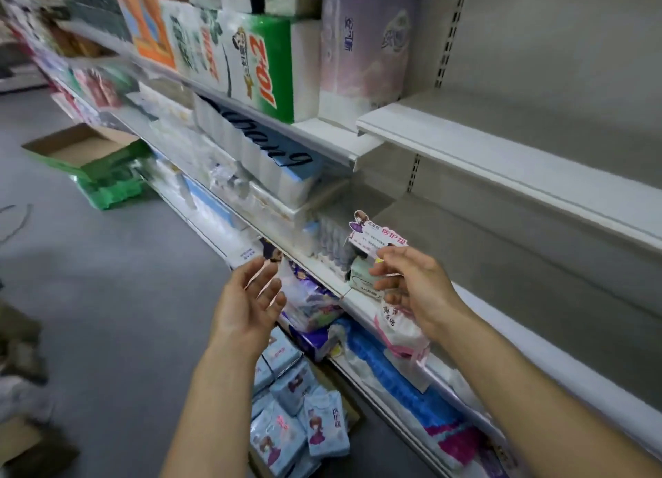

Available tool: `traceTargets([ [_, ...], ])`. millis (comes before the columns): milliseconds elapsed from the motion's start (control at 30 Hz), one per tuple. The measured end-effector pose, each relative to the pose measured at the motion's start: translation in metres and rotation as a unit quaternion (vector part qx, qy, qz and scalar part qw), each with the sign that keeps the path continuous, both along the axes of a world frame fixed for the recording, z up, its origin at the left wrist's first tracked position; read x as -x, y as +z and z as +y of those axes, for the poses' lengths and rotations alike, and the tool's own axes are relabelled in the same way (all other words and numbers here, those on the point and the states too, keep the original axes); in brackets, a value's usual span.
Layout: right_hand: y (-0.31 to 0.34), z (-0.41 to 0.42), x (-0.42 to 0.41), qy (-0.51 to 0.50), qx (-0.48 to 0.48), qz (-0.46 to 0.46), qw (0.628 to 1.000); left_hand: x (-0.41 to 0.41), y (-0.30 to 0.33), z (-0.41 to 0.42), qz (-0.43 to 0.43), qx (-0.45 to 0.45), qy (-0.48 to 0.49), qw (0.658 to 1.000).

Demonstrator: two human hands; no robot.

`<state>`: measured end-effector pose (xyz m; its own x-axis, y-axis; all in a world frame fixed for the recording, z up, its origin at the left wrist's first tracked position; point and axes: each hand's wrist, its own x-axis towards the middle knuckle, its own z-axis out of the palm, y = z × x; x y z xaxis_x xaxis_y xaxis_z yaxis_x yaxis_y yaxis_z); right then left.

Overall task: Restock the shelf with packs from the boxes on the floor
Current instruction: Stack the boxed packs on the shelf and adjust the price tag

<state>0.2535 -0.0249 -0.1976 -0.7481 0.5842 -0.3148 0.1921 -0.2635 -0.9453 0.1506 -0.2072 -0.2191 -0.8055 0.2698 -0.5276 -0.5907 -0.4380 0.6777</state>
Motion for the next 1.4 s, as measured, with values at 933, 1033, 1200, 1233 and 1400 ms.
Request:
traceTargets([
  [933, -0.363, -0.043, 0.191, 0.208, 0.034, -0.287, 0.934, 0.105, -0.352, -0.097, -0.257, 0.201, 0.096, 0.940],
  [1033, -0.423, -0.037, 0.178, 0.203, 0.041, -0.317, 0.925, 0.097, -0.405, -0.093, -0.284, 0.208, 0.066, 0.934],
  [1200, -0.528, -0.024, 0.144, 0.204, 0.036, -0.380, 0.901, 0.066, -0.506, -0.096, -0.325, 0.238, 0.056, 0.914],
  [1233, -0.544, -0.023, 0.137, 0.199, 0.036, -0.392, 0.898, 0.058, -0.524, -0.098, -0.336, 0.249, 0.050, 0.907],
  [1400, -0.629, -0.019, 0.098, 0.156, 0.000, -0.420, 0.894, 0.025, -0.602, -0.103, -0.348, 0.294, 0.007, 0.890],
])
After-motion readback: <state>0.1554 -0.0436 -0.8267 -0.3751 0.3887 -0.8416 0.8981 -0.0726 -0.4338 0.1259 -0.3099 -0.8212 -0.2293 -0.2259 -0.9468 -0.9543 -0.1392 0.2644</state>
